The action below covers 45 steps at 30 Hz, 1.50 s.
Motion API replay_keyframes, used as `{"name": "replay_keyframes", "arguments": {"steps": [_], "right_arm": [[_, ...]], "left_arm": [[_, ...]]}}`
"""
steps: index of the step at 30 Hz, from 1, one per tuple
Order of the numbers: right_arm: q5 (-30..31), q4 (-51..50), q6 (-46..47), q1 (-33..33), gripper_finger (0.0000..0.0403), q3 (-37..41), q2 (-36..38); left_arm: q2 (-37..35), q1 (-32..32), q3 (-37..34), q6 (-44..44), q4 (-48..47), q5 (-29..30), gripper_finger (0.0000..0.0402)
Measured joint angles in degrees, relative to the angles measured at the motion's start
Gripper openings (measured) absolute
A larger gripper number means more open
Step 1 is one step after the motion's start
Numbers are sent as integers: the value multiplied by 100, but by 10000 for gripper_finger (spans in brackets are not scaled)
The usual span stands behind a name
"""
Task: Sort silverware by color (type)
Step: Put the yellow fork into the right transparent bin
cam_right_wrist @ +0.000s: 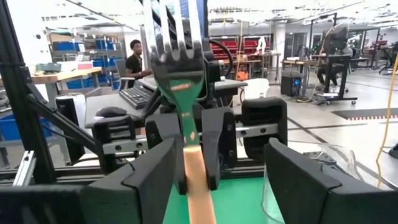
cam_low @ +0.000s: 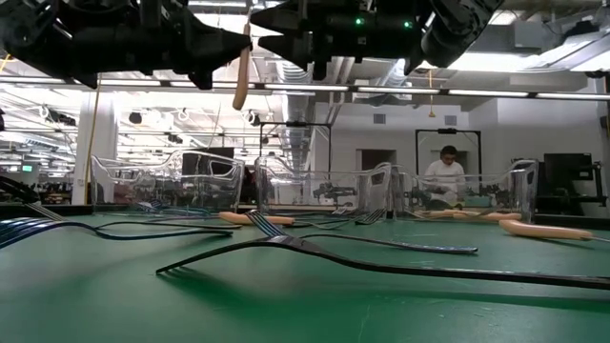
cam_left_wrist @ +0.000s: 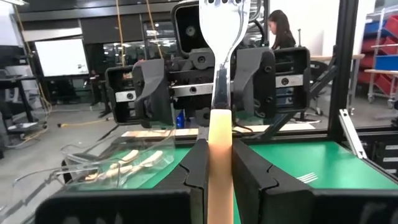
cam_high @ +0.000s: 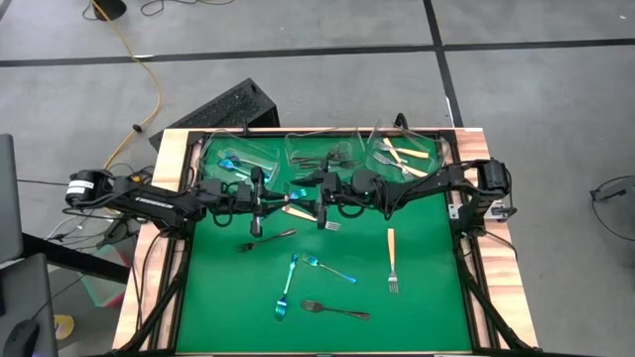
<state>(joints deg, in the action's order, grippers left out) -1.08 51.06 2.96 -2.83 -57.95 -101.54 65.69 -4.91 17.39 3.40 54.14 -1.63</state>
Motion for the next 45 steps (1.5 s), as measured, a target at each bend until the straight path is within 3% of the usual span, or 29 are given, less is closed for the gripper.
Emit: {"name": "replay_keyframes", "arguments": {"steps": [29, 38, 45], "right_arm": [[-62, -70, 13, -3, 264, 0, 0], [-53, -314, -205, -31, 264, -327, 0], [-36, -438, -210, -35, 249, -369, 0]], "left_arm": [[20, -1, 0, 105, 41, 56, 25], [179, -2, 0, 114, 125, 103, 25], [177, -2, 0, 136, 283, 103, 25]]}}
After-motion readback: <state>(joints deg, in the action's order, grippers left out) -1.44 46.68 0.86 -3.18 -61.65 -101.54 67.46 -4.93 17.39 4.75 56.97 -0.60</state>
